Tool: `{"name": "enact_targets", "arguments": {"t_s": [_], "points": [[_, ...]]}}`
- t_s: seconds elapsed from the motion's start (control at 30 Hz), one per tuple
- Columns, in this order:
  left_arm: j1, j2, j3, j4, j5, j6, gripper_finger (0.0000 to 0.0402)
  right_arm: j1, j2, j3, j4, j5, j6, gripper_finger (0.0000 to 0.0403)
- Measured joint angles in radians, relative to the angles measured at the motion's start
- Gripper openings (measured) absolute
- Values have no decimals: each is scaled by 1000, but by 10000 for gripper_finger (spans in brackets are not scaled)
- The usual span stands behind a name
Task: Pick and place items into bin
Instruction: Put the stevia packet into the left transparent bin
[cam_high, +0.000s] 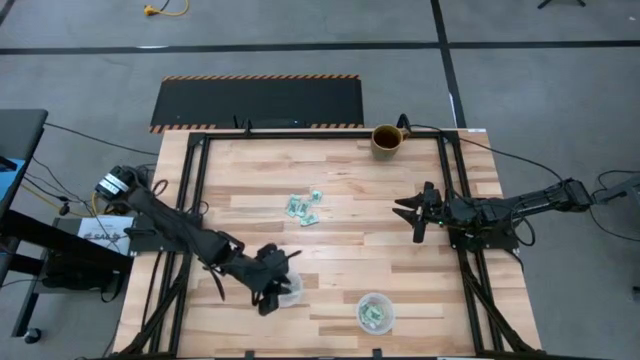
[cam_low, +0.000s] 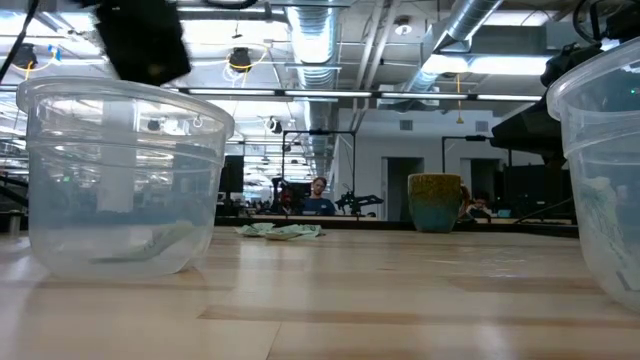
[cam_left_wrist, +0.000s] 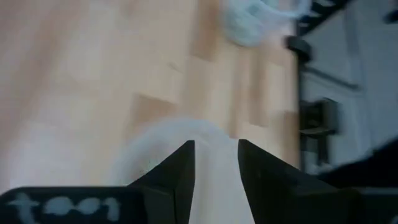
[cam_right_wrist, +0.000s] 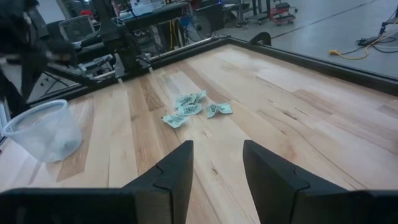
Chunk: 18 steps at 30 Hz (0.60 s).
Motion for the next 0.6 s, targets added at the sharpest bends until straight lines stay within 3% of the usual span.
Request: {"name": "enact_targets", "arguments": {"t_s": [0.23, 0.33, 0.4, 0.6], "points": [[85, -1, 240, -487, -309, 319, 86, 0, 0, 0, 0, 0, 0, 134], [151, -2, 285, -583, -410, 495, 83, 0, 0, 0, 0, 0, 0, 133], [224, -2, 288, -595, -365, 612, 83, 0, 0, 0, 0, 0, 0, 133], [477, 43, 287, -587, -5, 885, 91, 0, 0, 0, 0, 0, 0, 134]]}}
